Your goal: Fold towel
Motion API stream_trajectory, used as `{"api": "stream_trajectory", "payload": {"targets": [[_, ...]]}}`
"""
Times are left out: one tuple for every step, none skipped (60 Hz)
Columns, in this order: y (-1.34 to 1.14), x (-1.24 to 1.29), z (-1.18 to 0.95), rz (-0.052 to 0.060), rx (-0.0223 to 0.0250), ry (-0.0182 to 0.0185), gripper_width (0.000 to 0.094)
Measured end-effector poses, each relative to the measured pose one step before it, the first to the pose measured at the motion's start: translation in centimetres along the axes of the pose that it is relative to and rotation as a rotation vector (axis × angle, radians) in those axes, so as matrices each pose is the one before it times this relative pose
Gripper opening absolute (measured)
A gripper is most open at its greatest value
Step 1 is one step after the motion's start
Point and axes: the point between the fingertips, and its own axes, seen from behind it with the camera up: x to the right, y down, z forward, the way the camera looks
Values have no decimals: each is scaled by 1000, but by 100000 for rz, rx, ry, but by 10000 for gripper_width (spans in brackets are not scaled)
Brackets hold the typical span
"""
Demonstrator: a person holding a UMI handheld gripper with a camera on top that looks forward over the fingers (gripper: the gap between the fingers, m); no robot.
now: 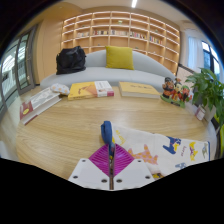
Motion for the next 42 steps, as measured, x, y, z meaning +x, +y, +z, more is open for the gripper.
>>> {"api": "stream_trajectory", "payload": {"targets": [[146, -68, -216, 330, -383, -616, 24], [28, -338, -115, 615, -395, -973, 24], [-26, -361, -220, 1121, -13, -1315, 23], [10, -475, -191, 1325, -194, -1767, 23], [20, -552, -248, 1240, -297, -2137, 22], [39, -601, -292, 970, -338, -2360, 23], [-30, -579, -372, 854, -106, -2368, 23], [-195, -651, -378, 1112, 155, -2085, 23], [-217, -467, -496, 1105, 803, -2425, 23], [-398, -632, -519, 1031, 762, -1910, 23], [-415, -530, -553, 718, 1089, -2015, 23], [-519, -725, -711, 684, 1112, -1563, 23], [-515, -351, -765, 380, 1180, -1801, 23], [-614, -438, -624, 770, 1395, -1989, 22], [-681, -493, -659, 942, 1491, -1975, 23], [-738, -468, -647, 1032, 1583, -2031, 22], [-768, -458, -646, 1128, 1519, -2040, 22], [-804, -404, -517, 1432, 1657, -2295, 22], [-840, -334, -679, 1209, 1520, -1797, 22], [-880, -240, -670, 1134, 1610, -1613, 23], [-1037, -302, -855, 1100, 1509, -1280, 24], [-828, 7, -655, 904, 1652, -1178, 23], [-857, -41, -485, 806, 1547, -382, 23], [-832, 164, -595, 710, 1698, -515, 24], [-839, 355, -547, 515, 1622, -253, 24], [-724, 477, -511, 266, 1321, 68, 24], [-649, 621, -496, 176, 1230, 234, 25], [-586, 735, -466, 195, 1102, 466, 25], [-487, 883, -431, 293, 971, 657, 25], [-410, 956, -428, 293, 717, 936, 24], [-327, 1299, -448, 350, 601, 657, 25], [-268, 1228, -352, 284, 423, 1515, 25], [-314, 1633, -301, 504, 702, 1410, 25], [-293, 855, -240, 114, 339, 2448, 25], [-81, 1475, -163, -239, 364, 2303, 25], [45, 1530, -108, -535, 10, 2598, 25], [222, 1654, -96, -603, -360, 2821, 25], [272, 1691, -10, -292, -492, 2880, 25], [323, 1636, 35, 141, -580, 2751, 25], [493, 1853, 226, 274, -770, 2353, 26], [487, 1461, 70, 332, -1129, 2036, 26], [544, 1388, 108, 220, -1247, 1758, 27]]}}
